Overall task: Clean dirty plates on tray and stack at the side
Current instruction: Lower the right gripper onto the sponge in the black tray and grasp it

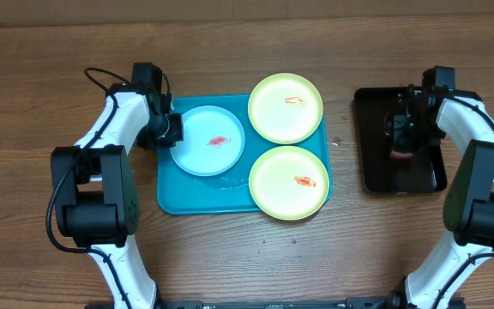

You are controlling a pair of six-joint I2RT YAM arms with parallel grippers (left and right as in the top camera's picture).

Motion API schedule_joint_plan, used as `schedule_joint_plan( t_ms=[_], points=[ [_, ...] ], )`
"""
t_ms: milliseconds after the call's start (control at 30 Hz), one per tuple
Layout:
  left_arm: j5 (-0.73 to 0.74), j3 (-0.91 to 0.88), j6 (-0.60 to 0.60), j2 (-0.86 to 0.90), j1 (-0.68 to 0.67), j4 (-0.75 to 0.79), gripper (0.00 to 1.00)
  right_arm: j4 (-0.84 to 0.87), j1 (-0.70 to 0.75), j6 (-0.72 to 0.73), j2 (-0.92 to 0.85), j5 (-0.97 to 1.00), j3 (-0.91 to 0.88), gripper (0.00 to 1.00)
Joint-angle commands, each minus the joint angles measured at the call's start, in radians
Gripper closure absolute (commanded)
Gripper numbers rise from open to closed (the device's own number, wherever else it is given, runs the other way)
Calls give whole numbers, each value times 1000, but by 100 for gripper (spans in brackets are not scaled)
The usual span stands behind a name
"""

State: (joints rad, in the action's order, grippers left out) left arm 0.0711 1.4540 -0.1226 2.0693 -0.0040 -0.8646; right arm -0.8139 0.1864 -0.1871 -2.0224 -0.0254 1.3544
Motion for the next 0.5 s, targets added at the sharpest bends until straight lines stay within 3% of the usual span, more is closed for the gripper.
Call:
schedule_joint_plan(
  t_ms=[0,67,267,467],
  points=[
    [-26,2,15,50,3,12,96,-30,-1,3,-9,-20,30,89],
    [-26,2,15,50,3,14,96,-70,-1,3,-9,-20,72,96],
    [-26,2,15,50,3,14,96,-236,-2,68,-9,-25,246,96],
    [-9,2,19,50,3,13,96,-413,-42,72,-9,-241,439,96]
  ],
)
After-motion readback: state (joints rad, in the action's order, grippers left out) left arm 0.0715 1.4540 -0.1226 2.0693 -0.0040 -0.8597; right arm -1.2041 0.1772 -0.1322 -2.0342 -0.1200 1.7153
